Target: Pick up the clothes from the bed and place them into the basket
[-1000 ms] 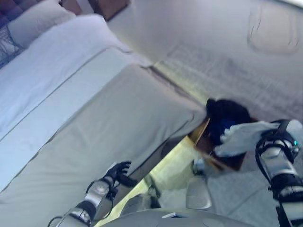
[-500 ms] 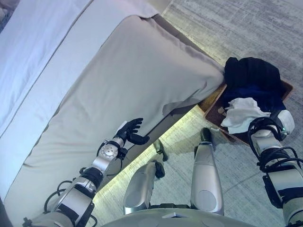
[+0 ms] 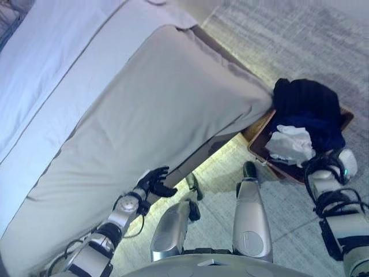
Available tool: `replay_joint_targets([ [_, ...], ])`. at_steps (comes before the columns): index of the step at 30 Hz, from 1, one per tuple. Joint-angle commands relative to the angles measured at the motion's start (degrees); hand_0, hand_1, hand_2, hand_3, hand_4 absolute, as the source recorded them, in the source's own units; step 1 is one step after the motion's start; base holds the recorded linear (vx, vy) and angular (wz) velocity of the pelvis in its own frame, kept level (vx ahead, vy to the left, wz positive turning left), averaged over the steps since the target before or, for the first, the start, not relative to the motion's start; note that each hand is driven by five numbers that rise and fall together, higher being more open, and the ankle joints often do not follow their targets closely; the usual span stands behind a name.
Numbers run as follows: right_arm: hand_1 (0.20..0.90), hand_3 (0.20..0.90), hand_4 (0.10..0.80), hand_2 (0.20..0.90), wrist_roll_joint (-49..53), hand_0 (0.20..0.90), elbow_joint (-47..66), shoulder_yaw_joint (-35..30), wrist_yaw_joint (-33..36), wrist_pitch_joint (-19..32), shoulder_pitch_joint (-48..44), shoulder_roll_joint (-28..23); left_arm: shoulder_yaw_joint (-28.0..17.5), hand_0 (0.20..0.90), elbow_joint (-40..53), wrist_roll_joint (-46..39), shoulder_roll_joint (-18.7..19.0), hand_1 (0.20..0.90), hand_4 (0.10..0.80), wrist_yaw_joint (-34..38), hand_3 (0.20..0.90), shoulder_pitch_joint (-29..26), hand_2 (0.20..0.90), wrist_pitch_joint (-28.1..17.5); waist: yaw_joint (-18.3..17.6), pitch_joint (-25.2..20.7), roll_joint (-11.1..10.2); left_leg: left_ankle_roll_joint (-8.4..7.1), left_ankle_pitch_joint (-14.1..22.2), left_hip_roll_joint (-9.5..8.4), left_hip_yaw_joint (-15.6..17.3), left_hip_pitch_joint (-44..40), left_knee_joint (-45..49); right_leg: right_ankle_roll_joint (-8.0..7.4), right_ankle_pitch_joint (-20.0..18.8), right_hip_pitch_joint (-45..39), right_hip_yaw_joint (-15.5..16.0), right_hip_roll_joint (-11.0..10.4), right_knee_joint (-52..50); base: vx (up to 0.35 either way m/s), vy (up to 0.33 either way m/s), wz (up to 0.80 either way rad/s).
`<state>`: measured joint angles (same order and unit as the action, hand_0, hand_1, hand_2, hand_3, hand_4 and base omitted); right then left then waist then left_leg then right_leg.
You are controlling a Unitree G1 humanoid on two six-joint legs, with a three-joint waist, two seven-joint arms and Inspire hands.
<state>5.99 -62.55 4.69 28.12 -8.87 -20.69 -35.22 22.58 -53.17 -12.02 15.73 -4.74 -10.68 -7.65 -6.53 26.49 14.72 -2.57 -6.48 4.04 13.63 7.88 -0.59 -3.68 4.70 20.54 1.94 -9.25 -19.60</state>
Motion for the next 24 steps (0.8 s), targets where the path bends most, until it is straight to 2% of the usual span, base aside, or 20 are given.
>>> replay_joint_targets([
  [1,0.9,0.9,0.8,0.9,1.63,0.9,-2.17,0.2,-3.14,3.31,6.37,5.03,-5.76,0.9,-2.27,3.29,4.48,0.9,0.8,0.7,0.9,2.24,0.9,0.46,0.94,-6.63,-7.74,1.0,7.88,-2.78,-1.01,-1.23,3.54,2.28,-2.91,-7.96,5.75,3.82,12.04,0.243,0.03,0.25],
  [3,0.9,0.9,0.8,0.9,1.12,0.9,-3.2,0.67,-3.87,3.68,10.42,8.44,-7.25,0.9,-3.34,4.5,4.45,0.9,0.8,0.37,0.9,3.67,0.9,0.64,1.57,-9.13,-10.07,1.06,7.65,-2.76,-1.38,-3.69,1.44,1.59,-4.08,-11.17,6.35,4.25,14.94,0.214,0.015,0.24],
  [4,0.9,0.9,0.8,0.9,0.64,0.9,-3.27,0.78,-4.44,3.36,10.84,8.81,-7.42,0.9,-3.42,4.55,4.41,0.9,0.8,0.37,0.9,3.89,0.9,0.62,1.63,-9.43,-10.36,1.07,7.6,-2.75,-1.43,-3.98,1.22,1.5,-4.24,-11.52,6.42,4.29,15.26,0.164,0.023,0.12],
  [6,0.9,0.9,0.8,0.9,-4.49,0.9,-5.06,1.94,-7.37,3.88,14.63,11.86,-8.67,0.9,-5.12,5.97,3.57,0.9,0.8,0.48,0.9,6.01,0.9,0.21,2.32,-13.01,-12.68,1.27,7.55,-2.58,-1.79,-7.15,-1.04,0.72,-5.66,-15.24,6.8,4.72,18.64,0.22,0.084,0.1],
  [10,0.9,0.9,0.8,0.9,-6.35,0.9,-4.64,3.61,-11.74,4.18,17.68,15.04,-9.89,0.9,-6.94,6.86,2.45,0.9,0.8,0.7,0.9,7.33,0.9,0.59,3.24,-17.16,-14.3,1.66,7.52,-2.26,-1.98,-10.52,-3.38,0.25,-6.11,-18.91,7.08,5.48,20.69,0.195,0.113,0.21],
  [15,0.9,0.9,0.8,0.9,-11.52,0.9,-2.73,7.02,-15.67,9.9,19.32,18.91,-11.2,0.9,-9.78,6.24,1.43,0.9,0.8,0.56,0.9,6.82,0.9,2.1,4.09,-19.81,-15.11,2.23,8.05,-2.47,-3.08,-13.17,-4.41,0.55,-4.51,-22.3,7.88,6.13,20.15,0.039,0.114,0.19],
  [19,0.9,0.9,0.8,0.9,-10.85,0.9,-1.71,8.45,-17.53,12.62,19.54,20.46,-11.32,0.9,-12.35,5.78,0.26,0.9,0.8,-0.02,0.9,6.42,0.9,2.64,4.49,-20.85,-15.18,2.68,8.62,-2.94,-3.86,-14.44,-4.11,0.68,-3.6,-24.2,8.76,5.87,19.87,0.008,0.091,0.11],
  [24,0.9,0.9,0.8,0.9,-11.44,0.9,-3.61,8.88,-23.28,12.55,19.8,21.19,-11.16,0.9,-15.35,7.12,-0.6,0.9,0.8,-1.85,0.9,6.96,0.9,2.21,5.06,-21.81,-14.76,3.06,9.08,-3.49,-4.31,-15.56,-4.1,0.5,-2.92,-25.97,9.94,5.4,19.77,0.009,0.065,0.01],
])
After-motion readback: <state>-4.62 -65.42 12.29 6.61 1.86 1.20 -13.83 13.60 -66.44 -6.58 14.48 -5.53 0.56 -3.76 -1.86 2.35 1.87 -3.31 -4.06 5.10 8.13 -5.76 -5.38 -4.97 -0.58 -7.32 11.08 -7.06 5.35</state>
